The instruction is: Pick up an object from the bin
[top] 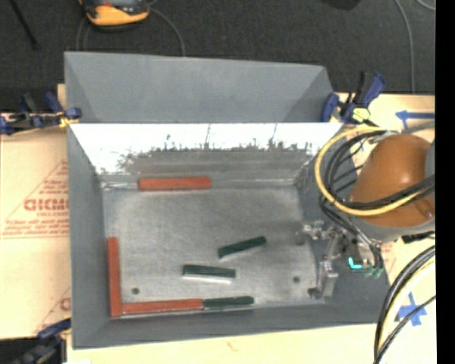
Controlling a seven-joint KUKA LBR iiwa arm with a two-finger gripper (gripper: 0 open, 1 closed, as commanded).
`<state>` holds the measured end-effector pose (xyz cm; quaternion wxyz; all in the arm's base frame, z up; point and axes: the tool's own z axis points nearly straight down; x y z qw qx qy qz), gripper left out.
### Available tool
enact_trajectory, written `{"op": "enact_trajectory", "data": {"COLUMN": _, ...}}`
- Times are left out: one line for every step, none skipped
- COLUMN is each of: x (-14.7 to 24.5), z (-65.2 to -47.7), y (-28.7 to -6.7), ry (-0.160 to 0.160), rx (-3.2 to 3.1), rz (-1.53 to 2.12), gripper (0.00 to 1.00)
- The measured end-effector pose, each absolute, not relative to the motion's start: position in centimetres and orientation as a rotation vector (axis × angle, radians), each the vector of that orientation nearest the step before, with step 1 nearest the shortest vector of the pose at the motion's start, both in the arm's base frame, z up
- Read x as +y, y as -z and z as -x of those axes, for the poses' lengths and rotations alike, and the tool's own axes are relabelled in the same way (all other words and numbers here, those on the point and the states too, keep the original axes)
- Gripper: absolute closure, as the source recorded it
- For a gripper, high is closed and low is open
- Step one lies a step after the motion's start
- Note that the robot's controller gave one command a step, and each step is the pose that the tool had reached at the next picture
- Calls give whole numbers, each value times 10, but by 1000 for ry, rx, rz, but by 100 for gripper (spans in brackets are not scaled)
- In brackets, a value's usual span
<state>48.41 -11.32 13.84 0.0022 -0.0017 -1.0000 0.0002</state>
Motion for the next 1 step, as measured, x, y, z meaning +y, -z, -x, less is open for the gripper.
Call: {"op": "enact_trajectory", "data": {"x": -113, "z": -486, "y": -142, "ry": -3, "rx": -3145, "rz": 0, "gripper": 0}}
